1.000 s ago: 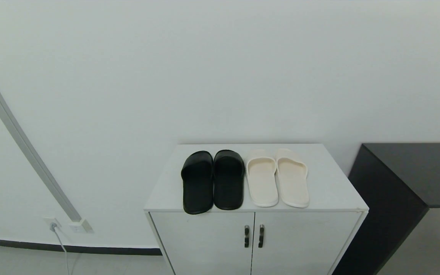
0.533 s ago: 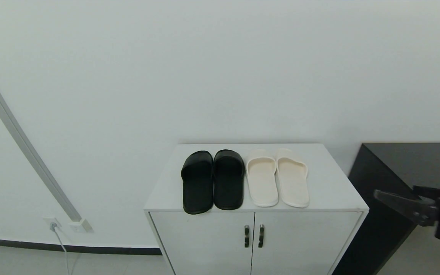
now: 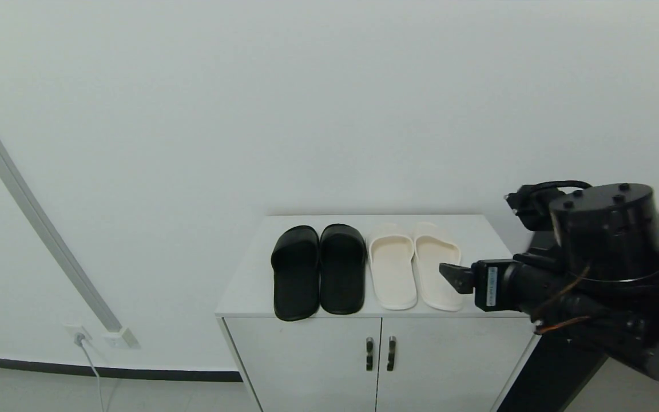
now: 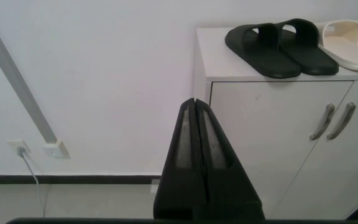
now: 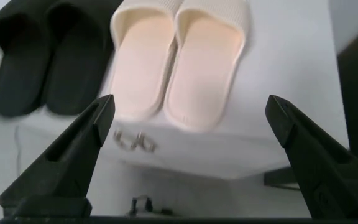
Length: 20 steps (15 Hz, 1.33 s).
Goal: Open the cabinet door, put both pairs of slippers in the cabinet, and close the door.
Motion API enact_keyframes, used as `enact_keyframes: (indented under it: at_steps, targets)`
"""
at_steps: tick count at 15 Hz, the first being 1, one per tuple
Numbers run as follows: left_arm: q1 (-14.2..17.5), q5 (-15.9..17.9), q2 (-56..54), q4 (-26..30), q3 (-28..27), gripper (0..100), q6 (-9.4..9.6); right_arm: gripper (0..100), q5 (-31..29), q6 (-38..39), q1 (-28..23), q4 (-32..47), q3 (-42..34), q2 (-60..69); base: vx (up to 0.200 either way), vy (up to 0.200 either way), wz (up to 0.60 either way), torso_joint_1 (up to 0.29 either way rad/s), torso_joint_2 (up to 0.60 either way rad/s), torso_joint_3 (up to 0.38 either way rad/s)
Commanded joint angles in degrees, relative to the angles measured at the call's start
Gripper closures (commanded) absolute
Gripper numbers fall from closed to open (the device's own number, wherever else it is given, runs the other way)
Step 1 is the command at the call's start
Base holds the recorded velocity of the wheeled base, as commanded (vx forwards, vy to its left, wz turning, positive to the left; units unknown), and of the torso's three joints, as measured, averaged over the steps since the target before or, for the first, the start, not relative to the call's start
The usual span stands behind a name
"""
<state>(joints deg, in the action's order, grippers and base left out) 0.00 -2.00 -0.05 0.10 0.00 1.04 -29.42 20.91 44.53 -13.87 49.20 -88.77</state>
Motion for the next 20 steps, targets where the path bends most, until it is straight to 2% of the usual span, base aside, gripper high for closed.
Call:
enact_keyframes:
  at_steps: [1,6,8,16,20]
  targets:
    - [0.00,-0.02,0.05,-0.01,0.00,100,0.02,0,-5.21,-0.08,0.56,-7.31,2.39,-11.69,0.000,0.000,0.00,0.000,0.00,0.000]
    - [0.00,-0.02,0.05,-0.01,0.00,100,-0.07,0,-5.74,-3.33,-1.38,-20.32,5.29,-23.64,0.000,0.000,0.00,0.000,0.00,0.000]
    - [0.00,-0.02,0.05,-0.01,0.00,100,-0.07,0,-5.30,-4.03,-2.26,-22.51,6.96,-26.98,0.000,0.000,0.00,0.000,0.00,0.000]
    - [0.00,-0.02,0.05,-0.01,0.00,100,-0.07,0,-3.10,-7.55,-7.71,-24.45,21.46,-39.72,0.000,0.000,0.00,0.000,0.00,0.000]
    - [0.00,-0.02,0.05,-0.01,0.00,100,-0.07,0,-2.75,-9.22,-8.67,-24.45,27.18,-43.50,0.000,0.000,0.00,0.000,0.00,0.000]
